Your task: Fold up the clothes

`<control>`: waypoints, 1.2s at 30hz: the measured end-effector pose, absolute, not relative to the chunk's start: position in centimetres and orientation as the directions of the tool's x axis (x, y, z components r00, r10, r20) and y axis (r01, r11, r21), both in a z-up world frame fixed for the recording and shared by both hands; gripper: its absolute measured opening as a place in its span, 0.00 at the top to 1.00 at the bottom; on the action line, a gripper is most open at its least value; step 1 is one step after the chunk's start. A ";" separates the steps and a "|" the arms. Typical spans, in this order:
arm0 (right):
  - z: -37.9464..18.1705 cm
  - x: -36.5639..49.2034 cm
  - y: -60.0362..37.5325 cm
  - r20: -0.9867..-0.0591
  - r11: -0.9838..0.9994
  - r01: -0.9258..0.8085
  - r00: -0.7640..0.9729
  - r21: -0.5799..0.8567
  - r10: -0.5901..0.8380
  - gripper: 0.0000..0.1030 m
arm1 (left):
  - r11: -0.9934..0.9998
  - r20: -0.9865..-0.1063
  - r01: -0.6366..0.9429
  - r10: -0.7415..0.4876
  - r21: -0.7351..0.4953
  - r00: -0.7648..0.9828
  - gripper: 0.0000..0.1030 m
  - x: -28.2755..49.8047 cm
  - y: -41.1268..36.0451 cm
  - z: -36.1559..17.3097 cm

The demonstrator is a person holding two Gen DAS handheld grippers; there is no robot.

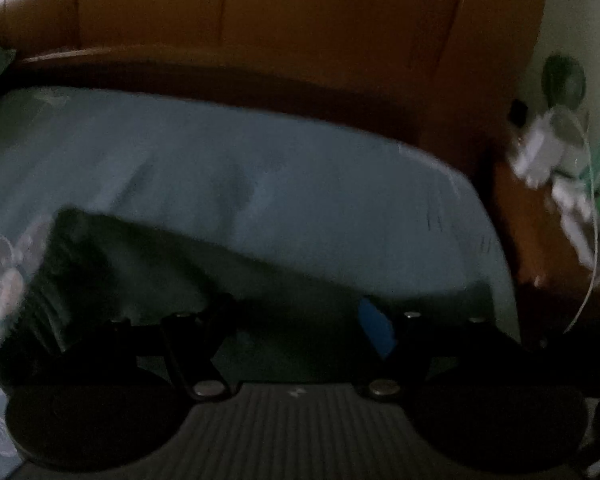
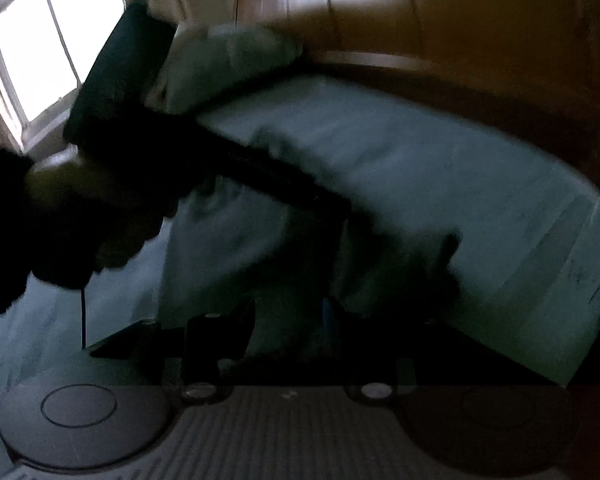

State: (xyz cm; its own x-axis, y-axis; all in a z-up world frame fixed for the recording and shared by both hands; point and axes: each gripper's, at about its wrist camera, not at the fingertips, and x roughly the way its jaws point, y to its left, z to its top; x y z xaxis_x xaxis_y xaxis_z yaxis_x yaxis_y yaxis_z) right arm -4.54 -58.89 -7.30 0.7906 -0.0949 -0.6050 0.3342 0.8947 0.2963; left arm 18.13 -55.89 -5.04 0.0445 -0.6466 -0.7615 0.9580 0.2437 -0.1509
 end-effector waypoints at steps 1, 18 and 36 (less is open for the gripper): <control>-7.0 -4.6 -59.4 -0.589 0.889 0.348 0.799 0.296 -0.117 0.59 | 0.261 -0.760 0.954 -0.648 -0.151 0.057 0.32 18.7 -56.0 -4.8; -9.1 -10.6 -66.1 -0.500 0.769 0.390 0.859 0.507 -0.106 0.43 | 0.296 -0.734 0.865 -0.669 -0.405 -0.115 0.31 14.1 -46.7 -6.5; -7.6 -9.7 -66.9 -0.478 0.738 0.428 0.863 0.522 -0.163 0.83 | 0.264 -0.758 0.890 -0.639 -0.371 -0.127 0.28 11.2 -43.8 -6.4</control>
